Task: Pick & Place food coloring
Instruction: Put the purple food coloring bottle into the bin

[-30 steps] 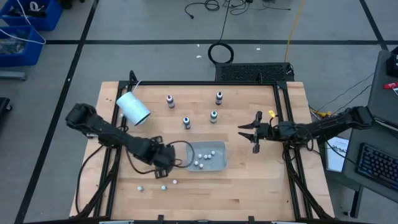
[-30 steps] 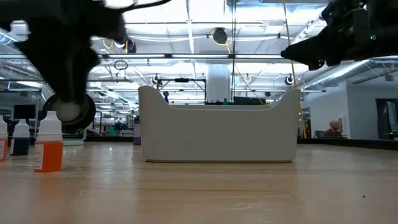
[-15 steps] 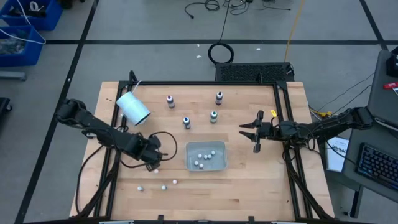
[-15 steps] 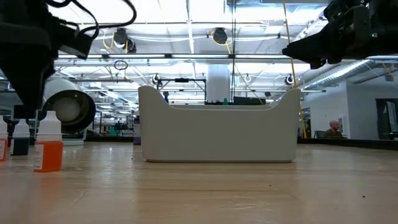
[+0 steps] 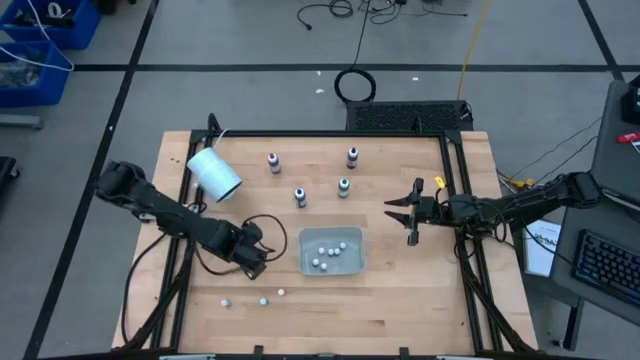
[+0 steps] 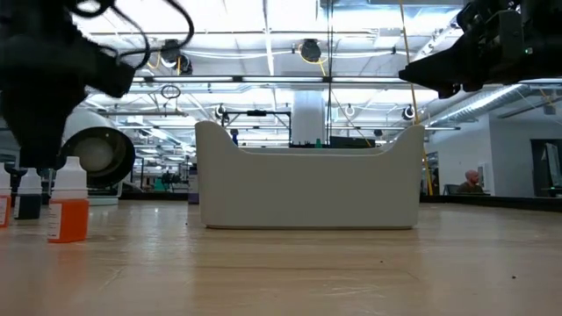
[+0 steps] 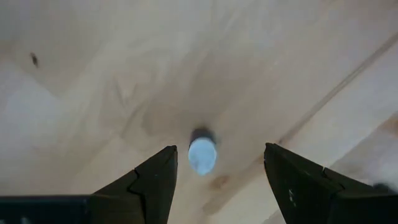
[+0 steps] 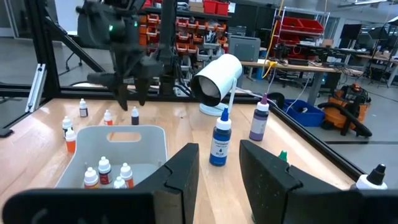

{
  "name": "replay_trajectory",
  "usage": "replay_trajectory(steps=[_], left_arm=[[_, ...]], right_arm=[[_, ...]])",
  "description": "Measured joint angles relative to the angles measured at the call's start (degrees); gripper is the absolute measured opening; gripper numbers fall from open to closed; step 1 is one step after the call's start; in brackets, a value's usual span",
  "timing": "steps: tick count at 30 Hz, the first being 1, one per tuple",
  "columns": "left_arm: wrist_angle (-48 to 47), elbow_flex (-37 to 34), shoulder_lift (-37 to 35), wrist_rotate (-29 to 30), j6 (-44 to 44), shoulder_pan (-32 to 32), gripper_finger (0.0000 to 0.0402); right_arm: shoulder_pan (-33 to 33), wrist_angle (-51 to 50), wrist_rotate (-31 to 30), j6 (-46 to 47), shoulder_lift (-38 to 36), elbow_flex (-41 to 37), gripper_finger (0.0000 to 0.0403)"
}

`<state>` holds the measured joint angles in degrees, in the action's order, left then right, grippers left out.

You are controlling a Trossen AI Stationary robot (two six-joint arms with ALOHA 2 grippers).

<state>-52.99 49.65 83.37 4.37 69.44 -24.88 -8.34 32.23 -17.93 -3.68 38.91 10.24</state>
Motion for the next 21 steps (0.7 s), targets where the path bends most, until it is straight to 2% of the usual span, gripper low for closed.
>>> replay_trajectory(steps=[6, 21], left_arm=[[-0.1, 0.0, 4.1, -2.2, -1.2, 0.5, 0.0241], [-0.9, 0.0, 4.2, -2.9, -3.1, 0.8, 0.0241]], right_arm=[[0.0, 0.0, 0.0, 0.0, 0.0, 0.0, 0.0105], [0.0, 0.0, 0.0, 0.0, 0.0, 0.0, 0.0105]])
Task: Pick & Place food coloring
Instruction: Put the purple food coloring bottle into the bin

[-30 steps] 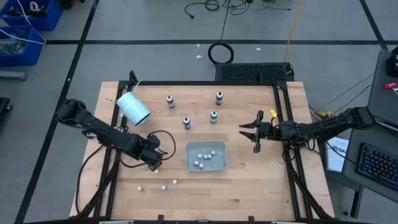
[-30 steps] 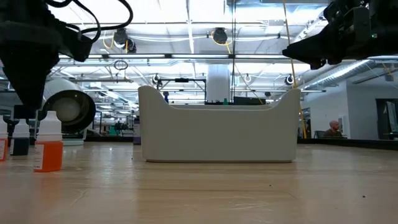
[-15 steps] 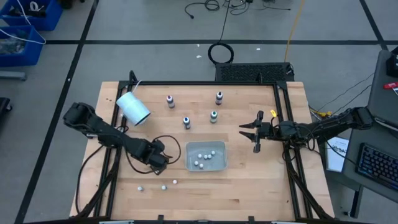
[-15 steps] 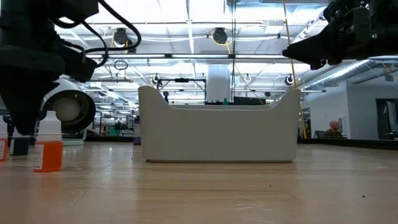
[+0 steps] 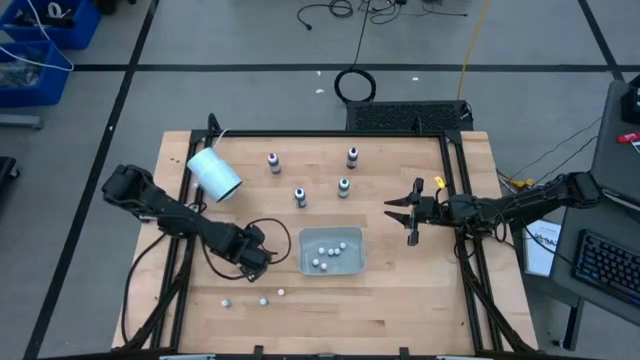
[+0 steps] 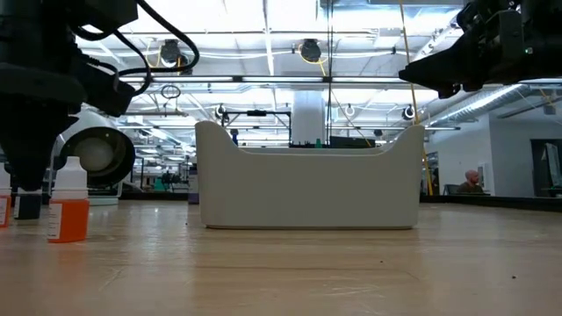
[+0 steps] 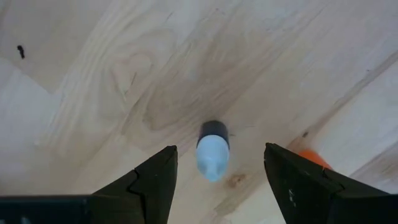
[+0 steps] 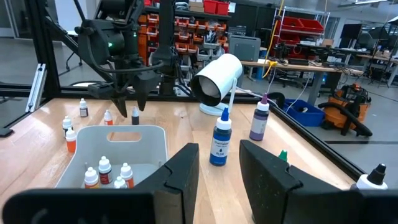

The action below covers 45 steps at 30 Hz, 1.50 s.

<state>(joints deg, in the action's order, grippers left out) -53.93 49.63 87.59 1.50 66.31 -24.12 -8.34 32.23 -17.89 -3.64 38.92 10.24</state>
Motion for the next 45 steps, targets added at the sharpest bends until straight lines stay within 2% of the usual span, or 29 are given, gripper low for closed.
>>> replay_trajectory(steps=[10, 21, 29, 35, 39, 45], left_arm=[[-1.7, 0.0, 0.0, 0.0, -0.6, 1.0, 0.0236], [1.1, 0.0, 0.0, -0.5, -2.0, 1.0, 0.0116], [3.2, 0.1, 0.0, -1.5, -3.2, 1.0, 0.0065], [3.2, 0.1, 0.0, -1.5, -3.5, 1.0, 0.0059], [3.3, 0.1, 0.0, -1.5, -5.4, 1.0, 0.0065], [3.2, 1.5, 0.0, -1.5, -8.9, 2.6, 0.0053]], right_arm=[[0.0, 0.0, 0.0, 0.0, 0.0, 0.0, 0.0105], [0.0, 0.0, 0.0, 0.0, 0.0, 0.0, 0.0105], [0.0, 0.0, 0.0, 0.0, 0.0, 0.0, 0.0105], [0.0, 0.0, 0.0, 0.0, 0.0, 0.0, 0.0105], [0.0, 0.0, 0.0, 0.0, 0.0, 0.0, 0.0105], [0.0, 0.0, 0.0, 0.0, 0.0, 0.0, 0.0105]])
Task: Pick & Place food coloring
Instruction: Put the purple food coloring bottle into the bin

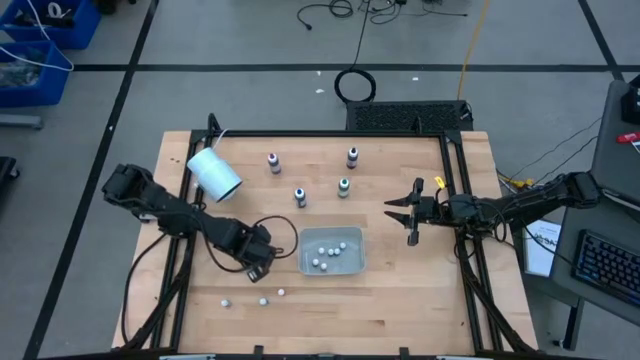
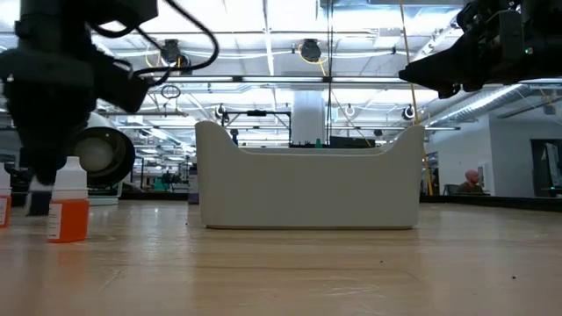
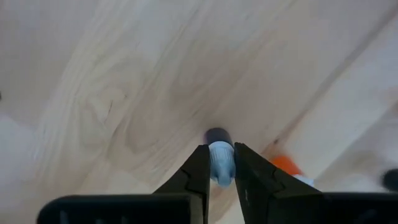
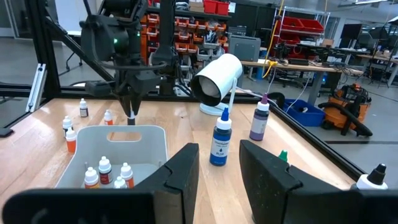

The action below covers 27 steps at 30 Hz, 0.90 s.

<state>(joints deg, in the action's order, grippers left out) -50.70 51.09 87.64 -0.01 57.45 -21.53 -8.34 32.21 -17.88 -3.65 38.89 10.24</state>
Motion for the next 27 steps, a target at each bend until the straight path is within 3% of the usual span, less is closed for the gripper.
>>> replay_trajectory(steps=[8, 19, 27], left_arm=[[-1.6, 7.8, 0.0, 2.1, -9.4, 1.9, 0.0058], [-9.0, 27.6, 0.1, 7.8, -25.8, 6.0, 0.0053], [-9.0, 35.5, 6.5, 10.6, -41.9, 7.9, 0.0053]], right_arm=[[0.0, 0.0, 0.0, 0.0, 0.0, 0.0, 0.0105], [0.0, 0.0, 0.0, 0.0, 0.0, 0.0, 0.0105], [0.0, 0.0, 0.0, 0.0, 0.0, 0.0, 0.0105]])
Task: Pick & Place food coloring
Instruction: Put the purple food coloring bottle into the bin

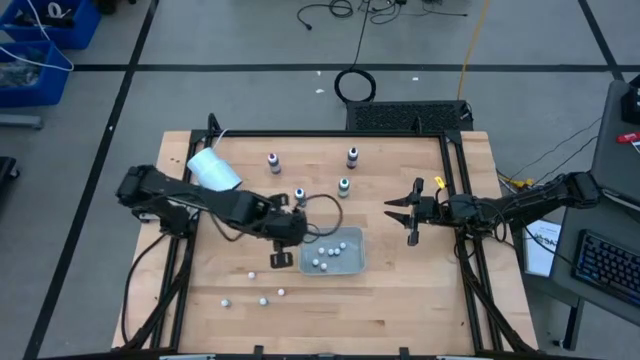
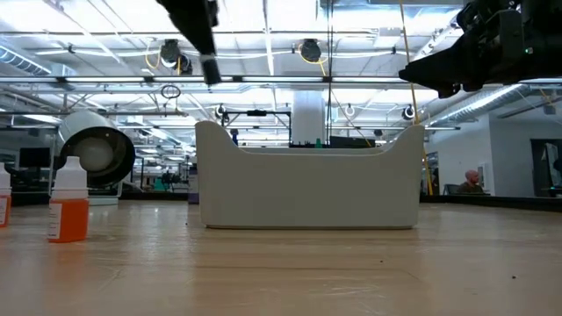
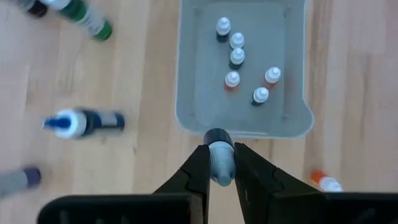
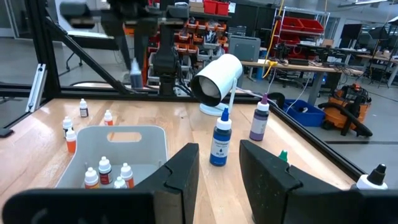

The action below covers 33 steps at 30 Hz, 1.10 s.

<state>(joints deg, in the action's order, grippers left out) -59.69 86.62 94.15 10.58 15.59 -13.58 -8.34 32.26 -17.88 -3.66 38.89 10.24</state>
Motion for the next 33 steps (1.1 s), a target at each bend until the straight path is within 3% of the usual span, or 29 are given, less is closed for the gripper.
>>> replay_trajectory(steps=[12, 23, 33], left_arm=[[-4.1, 14.9, 19.2, -4.1, -13.8, 1.4, 0.0053], [-4.3, 14.8, 25.4, -3.9, -12.2, 2.3, 0.0053], [-5.1, 13.2, 26.7, -4.6, -10.0, 2.3, 0.0053]], right_arm=[[0.0, 0.0, 0.0, 0.0, 0.0, 0.0, 0.0105], [0.0, -0.1, 0.1, 0.0, 0.0, 0.0, 0.0105], [0.0, -0.2, 0.2, 0.0, 0.0, 0.0, 0.0105]])
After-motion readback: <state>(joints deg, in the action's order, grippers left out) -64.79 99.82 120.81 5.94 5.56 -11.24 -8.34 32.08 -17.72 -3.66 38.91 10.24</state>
